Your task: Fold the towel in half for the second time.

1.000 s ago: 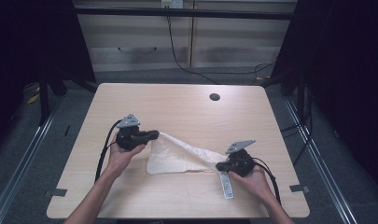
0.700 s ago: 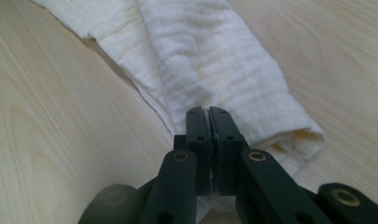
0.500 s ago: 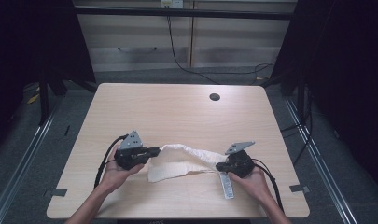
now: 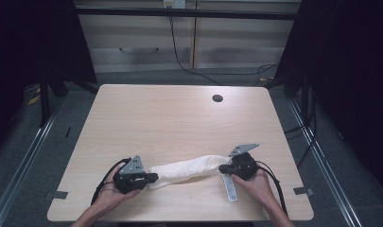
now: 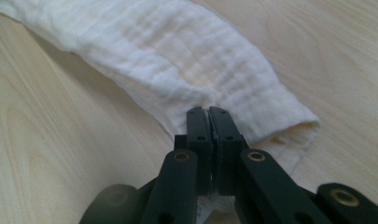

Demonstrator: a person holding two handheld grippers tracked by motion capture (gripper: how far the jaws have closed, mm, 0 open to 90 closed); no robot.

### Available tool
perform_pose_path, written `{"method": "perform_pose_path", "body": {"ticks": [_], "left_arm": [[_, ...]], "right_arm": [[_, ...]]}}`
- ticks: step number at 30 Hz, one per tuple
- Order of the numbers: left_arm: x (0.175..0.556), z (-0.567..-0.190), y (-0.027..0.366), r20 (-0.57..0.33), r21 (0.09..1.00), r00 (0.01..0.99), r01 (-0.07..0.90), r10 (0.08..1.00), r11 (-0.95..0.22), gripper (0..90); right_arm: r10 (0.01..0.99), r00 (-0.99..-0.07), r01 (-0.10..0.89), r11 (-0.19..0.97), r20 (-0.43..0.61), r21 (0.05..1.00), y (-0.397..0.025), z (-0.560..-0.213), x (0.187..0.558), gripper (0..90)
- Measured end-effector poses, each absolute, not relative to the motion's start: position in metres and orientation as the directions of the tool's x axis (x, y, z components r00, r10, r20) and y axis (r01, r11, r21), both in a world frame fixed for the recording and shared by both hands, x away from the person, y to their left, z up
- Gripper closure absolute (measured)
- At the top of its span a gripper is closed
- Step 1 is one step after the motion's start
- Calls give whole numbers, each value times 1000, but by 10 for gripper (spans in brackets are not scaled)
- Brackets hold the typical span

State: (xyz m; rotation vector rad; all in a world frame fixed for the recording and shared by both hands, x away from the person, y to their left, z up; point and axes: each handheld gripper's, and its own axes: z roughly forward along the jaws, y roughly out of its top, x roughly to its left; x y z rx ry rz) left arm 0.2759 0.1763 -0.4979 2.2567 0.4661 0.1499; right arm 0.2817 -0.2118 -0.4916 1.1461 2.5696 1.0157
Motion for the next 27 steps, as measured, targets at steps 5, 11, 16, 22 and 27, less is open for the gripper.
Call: {"method": "perform_pose_path", "body": {"ticks": [5, 11, 16, 22, 27], "left_arm": [[277, -499, 175, 21, 733, 919, 254, 394, -631, 856], [292, -501, 173, 24, 741, 905, 269, 425, -615, 857], [300, -502, 173, 1, 745, 888, 306, 460, -593, 856], [302, -502, 178, -81, 754, 882, 359, 465, -550, 787], [302, -501, 180, -100, 754, 880, 371, 464, -542, 728]], "right_arm": [[713, -695, 585, 491, 87, 646, -213, -491, 280, 881], [744, -665, 591, 471, 64, 655, -222, -491, 284, 883], [747, -664, 574, 479, 36, 664, -222, -491, 281, 878], [735, -662, 601, 401, 149, 692, -234, -493, 276, 830], [725, -669, 600, 397, 163, 695, -234, -493, 274, 767]]}}
